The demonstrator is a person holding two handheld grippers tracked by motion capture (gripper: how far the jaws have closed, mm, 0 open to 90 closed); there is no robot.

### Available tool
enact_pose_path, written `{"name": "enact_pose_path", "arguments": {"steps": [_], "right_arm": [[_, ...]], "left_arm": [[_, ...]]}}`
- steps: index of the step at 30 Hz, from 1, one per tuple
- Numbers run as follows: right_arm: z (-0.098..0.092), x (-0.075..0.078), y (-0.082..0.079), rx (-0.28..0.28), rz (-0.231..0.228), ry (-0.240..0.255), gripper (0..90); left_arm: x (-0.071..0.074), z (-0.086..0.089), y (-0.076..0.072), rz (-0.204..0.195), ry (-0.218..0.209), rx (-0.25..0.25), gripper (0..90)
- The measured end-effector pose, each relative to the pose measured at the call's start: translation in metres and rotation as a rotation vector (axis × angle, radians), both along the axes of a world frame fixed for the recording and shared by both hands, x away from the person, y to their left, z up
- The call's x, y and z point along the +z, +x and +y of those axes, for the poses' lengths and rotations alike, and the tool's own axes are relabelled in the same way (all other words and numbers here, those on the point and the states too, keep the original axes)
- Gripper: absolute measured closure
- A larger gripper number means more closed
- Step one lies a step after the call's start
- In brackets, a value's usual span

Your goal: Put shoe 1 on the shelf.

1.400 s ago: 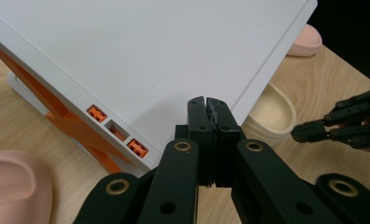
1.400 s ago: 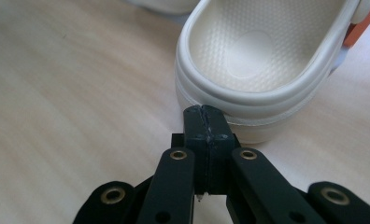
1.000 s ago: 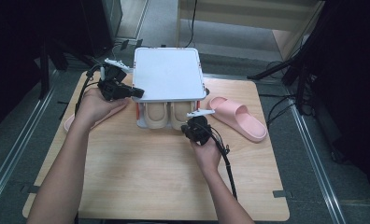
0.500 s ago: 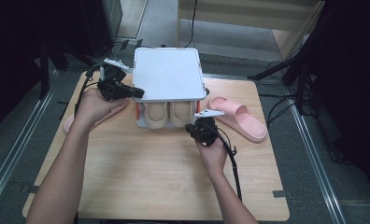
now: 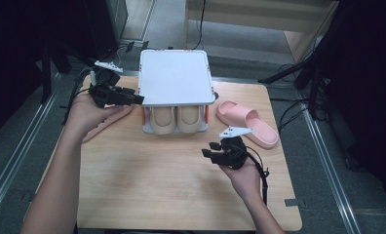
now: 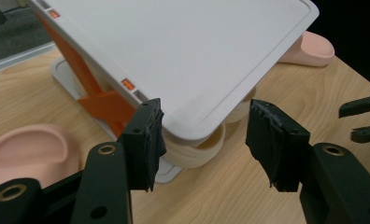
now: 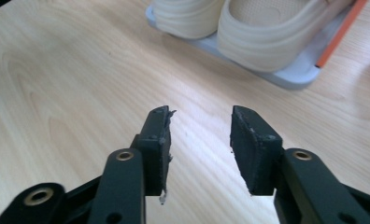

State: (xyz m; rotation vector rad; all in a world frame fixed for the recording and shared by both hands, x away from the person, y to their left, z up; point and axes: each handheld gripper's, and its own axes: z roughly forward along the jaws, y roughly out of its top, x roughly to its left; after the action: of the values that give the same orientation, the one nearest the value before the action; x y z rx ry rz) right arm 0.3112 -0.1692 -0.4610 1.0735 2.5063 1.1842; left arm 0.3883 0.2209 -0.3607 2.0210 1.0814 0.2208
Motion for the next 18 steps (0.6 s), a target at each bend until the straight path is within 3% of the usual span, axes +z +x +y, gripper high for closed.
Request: {"name": "enact_pose_path", "arguments": {"steps": [6, 12, 15, 18], "right_arm": [[-0.017, -0.001, -0.001, 0.006, 0.026, 0.044, 55.7], [-0.015, -0.002, 0.007, 0.036, 0.038, 0.080, 55.9], [-0.012, 0.002, 0.010, 0.047, 0.033, 0.083, 55.4], [-0.012, 0.004, 0.012, 0.051, 0.026, 0.083, 55.2]], "left_arm": [[-0.004, 0.014, -0.012, -0.006, -0.011, 0.035, 42.5], [-0.008, 0.026, -0.022, -0.012, -0.022, 0.062, 40.9], [-0.017, 0.037, -0.026, -0.010, -0.002, 0.082, 41.9], [-0.023, 0.043, -0.027, -0.002, -0.012, 0.104, 40.5]]}}
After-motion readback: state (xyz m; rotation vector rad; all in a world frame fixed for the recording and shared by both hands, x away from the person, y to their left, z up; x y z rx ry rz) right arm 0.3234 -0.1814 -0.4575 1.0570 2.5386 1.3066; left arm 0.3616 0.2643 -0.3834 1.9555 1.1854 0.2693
